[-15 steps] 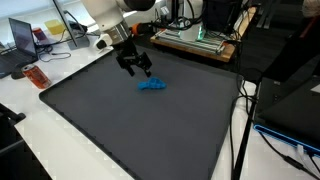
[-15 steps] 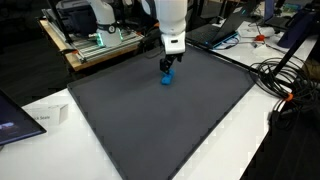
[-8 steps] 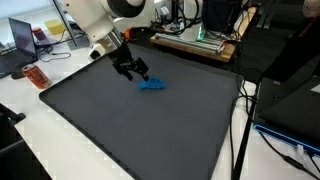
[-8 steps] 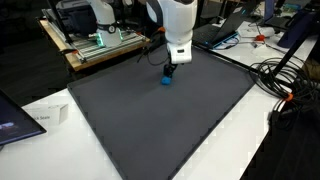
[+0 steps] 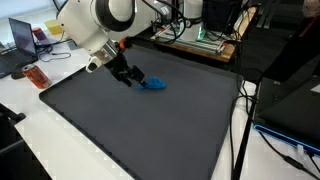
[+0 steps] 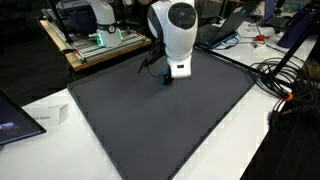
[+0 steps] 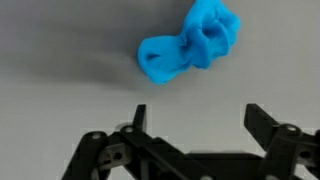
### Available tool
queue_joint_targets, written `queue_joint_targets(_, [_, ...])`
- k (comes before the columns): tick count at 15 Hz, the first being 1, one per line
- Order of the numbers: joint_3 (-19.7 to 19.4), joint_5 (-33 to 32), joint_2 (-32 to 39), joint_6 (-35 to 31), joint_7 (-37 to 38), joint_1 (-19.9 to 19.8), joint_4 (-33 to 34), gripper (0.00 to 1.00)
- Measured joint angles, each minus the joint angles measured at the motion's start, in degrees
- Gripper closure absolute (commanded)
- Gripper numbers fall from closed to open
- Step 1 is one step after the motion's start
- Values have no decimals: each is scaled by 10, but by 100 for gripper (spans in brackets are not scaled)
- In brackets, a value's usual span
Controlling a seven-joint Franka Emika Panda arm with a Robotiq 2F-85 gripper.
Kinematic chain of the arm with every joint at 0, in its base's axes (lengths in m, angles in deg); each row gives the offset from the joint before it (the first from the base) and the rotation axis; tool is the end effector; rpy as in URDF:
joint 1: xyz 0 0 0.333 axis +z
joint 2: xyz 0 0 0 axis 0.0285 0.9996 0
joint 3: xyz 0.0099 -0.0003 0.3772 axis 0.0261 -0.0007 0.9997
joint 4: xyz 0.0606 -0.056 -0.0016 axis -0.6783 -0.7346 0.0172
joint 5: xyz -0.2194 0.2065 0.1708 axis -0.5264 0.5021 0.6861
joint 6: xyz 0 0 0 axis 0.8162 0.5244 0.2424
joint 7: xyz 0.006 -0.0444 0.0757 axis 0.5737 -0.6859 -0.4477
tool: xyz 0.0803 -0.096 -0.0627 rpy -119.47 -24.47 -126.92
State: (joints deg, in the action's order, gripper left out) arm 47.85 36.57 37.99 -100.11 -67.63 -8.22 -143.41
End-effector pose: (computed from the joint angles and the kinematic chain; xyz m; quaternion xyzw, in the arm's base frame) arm 0.6443 -0.0225 0.2381 -0.9754 -0.0637 0.1153 0.1769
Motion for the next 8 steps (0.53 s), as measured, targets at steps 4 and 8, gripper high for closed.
queue_joint_targets(4, [2, 30, 4, -21, -44, -27, -5, 0])
queue_joint_targets(8, [15, 58, -3, -95, -102, -45, -34, 0])
